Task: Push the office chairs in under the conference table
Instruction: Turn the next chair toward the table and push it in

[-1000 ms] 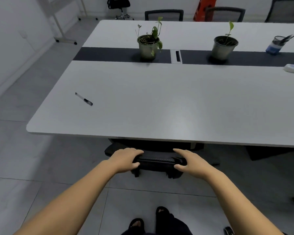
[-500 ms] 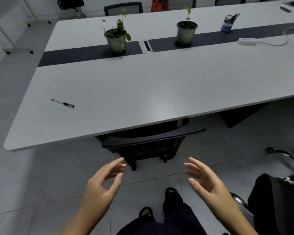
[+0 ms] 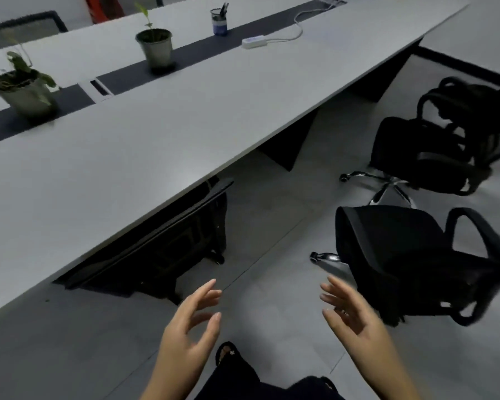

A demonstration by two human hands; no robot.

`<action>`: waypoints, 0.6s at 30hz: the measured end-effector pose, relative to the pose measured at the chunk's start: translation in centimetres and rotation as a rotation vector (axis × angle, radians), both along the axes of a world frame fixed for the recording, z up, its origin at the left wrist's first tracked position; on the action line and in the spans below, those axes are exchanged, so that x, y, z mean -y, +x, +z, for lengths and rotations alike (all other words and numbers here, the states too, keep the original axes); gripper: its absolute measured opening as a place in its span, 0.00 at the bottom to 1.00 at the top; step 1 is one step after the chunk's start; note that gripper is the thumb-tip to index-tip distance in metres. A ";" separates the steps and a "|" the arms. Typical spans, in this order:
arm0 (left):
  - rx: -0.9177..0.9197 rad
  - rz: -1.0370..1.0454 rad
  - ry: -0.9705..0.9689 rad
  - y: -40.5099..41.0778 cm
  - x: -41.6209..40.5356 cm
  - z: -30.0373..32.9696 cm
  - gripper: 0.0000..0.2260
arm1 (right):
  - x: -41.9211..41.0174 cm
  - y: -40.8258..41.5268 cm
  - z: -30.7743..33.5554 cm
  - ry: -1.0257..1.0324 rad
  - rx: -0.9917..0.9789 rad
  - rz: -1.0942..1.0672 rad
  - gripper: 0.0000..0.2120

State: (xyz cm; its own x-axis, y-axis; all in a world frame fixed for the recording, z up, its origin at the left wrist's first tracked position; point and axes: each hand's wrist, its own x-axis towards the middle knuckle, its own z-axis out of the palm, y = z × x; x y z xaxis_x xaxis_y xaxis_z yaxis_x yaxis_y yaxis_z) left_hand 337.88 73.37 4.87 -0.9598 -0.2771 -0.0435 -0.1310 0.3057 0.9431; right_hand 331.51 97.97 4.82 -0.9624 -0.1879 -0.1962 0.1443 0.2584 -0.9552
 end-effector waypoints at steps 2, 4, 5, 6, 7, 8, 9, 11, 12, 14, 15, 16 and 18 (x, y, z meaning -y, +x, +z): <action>-0.005 -0.068 -0.004 -0.5 -2.4 0.0 0.20 | -2.9 1.0 -0.2 -0.008 -0.008 -0.070 0.22; -0.003 -0.121 0.009 -0.8 -5.5 0.0 0.19 | -6.1 2.2 -0.4 -0.007 -0.015 -0.136 0.22; -0.006 -0.140 0.019 -0.9 -7.3 0.0 0.20 | -7.9 2.8 -0.4 -0.007 -0.015 -0.166 0.22; -0.012 -0.160 0.027 -0.9 -9.2 0.1 0.20 | -9.7 3.5 -0.3 -0.006 -0.018 -0.192 0.22; -0.019 -0.182 0.030 -0.8 -11.4 0.0 0.21 | -11.7 4.1 -0.1 0.001 -0.023 -0.213 0.22; -0.023 -0.207 0.033 -0.7 -13.7 -0.1 0.20 | -13.8 4.9 0.0 0.009 -0.028 -0.227 0.22; -0.024 -0.231 0.036 -0.4 -16.1 -0.4 0.19 | -16.0 5.7 0.2 0.018 -0.025 -0.240 0.22; -0.038 -0.278 0.039 0.2 -20.7 -0.7 0.20 | -20.1 7.3 0.6 0.025 -0.021 -0.275 0.21; -0.038 -0.302 0.039 0.6 -22.8 -0.8 0.21 | -22.2 8.0 0.7 0.030 -0.020 -0.296 0.21; -0.026 -0.351 0.030 1.2 -26.6 -1.2 0.22 | -26.2 9.5 0.5 0.043 -0.013 -0.335 0.21; -0.020 -0.375 0.025 1.5 -28.4 -1.2 0.21 | -28.0 10.1 0.4 0.047 -0.008 -0.354 0.21; -0.016 -0.393 0.020 1.7 -29.9 -1.2 0.21 | -29.5 10.6 0.3 0.045 -0.008 -0.375 0.21; -0.015 -0.412 0.010 1.5 -32.4 -1.0 0.21 | -32.1 11.0 0.2 0.044 -0.016 -0.414 0.22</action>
